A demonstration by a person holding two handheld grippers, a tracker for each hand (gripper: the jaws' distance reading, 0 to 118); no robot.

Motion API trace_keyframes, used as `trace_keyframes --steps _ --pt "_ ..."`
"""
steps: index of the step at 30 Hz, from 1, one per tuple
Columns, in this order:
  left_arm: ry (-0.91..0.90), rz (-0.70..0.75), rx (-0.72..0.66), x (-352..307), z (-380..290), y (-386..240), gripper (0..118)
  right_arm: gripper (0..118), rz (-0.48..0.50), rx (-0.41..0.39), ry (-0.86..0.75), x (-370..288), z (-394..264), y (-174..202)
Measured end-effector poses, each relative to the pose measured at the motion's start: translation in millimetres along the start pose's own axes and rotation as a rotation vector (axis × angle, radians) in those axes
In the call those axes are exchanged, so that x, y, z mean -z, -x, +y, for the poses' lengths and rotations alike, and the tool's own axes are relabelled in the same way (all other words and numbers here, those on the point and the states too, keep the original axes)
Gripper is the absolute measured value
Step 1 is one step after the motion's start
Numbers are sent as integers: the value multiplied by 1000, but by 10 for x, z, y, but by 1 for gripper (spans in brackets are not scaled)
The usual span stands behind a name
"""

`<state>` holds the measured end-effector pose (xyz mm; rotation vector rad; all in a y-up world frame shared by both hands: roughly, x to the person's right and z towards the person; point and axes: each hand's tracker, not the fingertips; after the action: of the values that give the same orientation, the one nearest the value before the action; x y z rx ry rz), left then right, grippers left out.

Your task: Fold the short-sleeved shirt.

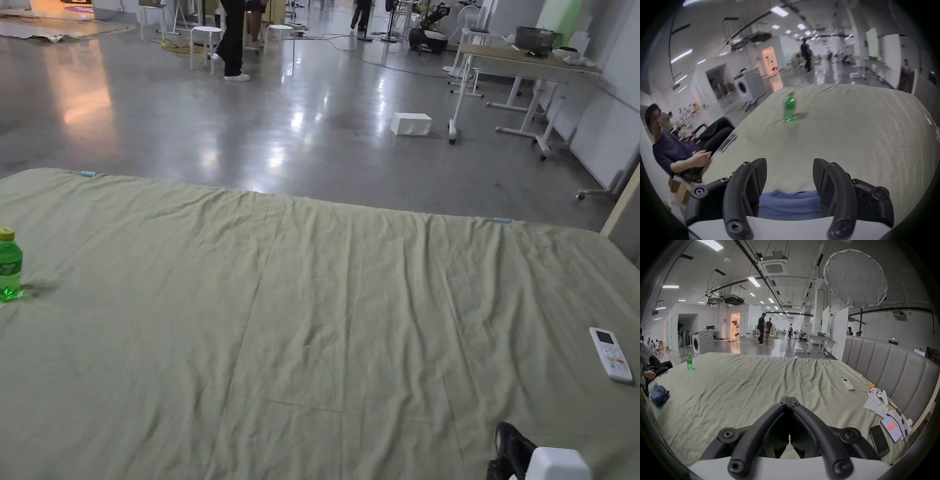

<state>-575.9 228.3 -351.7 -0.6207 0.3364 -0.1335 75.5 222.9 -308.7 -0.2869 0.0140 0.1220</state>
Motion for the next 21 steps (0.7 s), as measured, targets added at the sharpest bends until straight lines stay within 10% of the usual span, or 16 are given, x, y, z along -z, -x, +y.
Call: trace_keyframes --steps 9,21 --pt "-265 -213 15 -764 -197 -2038 57 1 -18 41 -27 70 79 36" --pt "-413 -255 -56 -1298 11 -3243 4 1 -51 62 -117 101 179 -41"
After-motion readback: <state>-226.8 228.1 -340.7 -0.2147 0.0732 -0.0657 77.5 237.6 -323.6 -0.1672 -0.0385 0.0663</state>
